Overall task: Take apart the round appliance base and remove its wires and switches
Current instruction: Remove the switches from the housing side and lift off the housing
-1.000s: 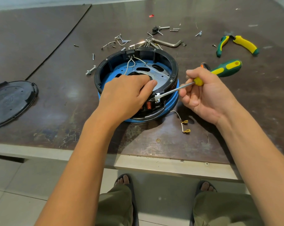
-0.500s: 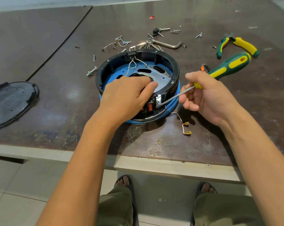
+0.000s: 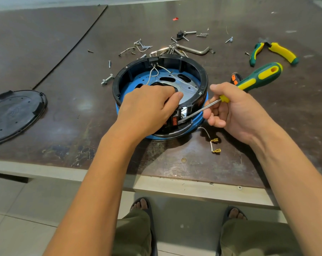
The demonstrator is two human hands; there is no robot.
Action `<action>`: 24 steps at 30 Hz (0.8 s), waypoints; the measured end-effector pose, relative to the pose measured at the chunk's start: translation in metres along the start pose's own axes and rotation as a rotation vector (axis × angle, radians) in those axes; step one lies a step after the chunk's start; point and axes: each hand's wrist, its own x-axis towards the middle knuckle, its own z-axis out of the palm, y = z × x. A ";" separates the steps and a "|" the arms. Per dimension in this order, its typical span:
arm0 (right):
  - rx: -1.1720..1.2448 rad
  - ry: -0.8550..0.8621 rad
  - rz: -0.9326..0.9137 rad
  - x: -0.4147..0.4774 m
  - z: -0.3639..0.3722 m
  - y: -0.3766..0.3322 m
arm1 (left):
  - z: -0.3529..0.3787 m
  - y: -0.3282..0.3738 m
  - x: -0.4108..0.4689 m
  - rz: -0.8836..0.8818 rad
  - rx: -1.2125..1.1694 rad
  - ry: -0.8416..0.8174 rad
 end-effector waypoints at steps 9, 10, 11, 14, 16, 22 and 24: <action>-0.002 0.015 0.029 -0.003 0.002 -0.002 | 0.002 -0.001 0.000 0.008 -0.013 -0.001; 0.005 0.024 0.011 -0.004 0.000 -0.003 | 0.002 -0.001 0.000 0.006 -0.021 0.003; 0.018 0.037 -0.020 -0.005 -0.002 -0.005 | 0.002 -0.001 -0.001 0.002 -0.029 0.007; 0.114 0.049 -0.182 -0.007 -0.013 -0.012 | 0.004 -0.001 0.000 -0.026 -0.028 0.031; 0.171 0.026 -0.317 -0.009 -0.016 -0.014 | 0.006 0.000 0.001 -0.046 -0.016 0.068; -0.247 0.005 -0.597 -0.019 0.012 0.007 | 0.010 0.006 0.004 -0.110 0.060 0.177; -0.510 0.023 -0.698 -0.019 0.018 0.013 | 0.010 0.007 0.004 -0.111 0.071 0.185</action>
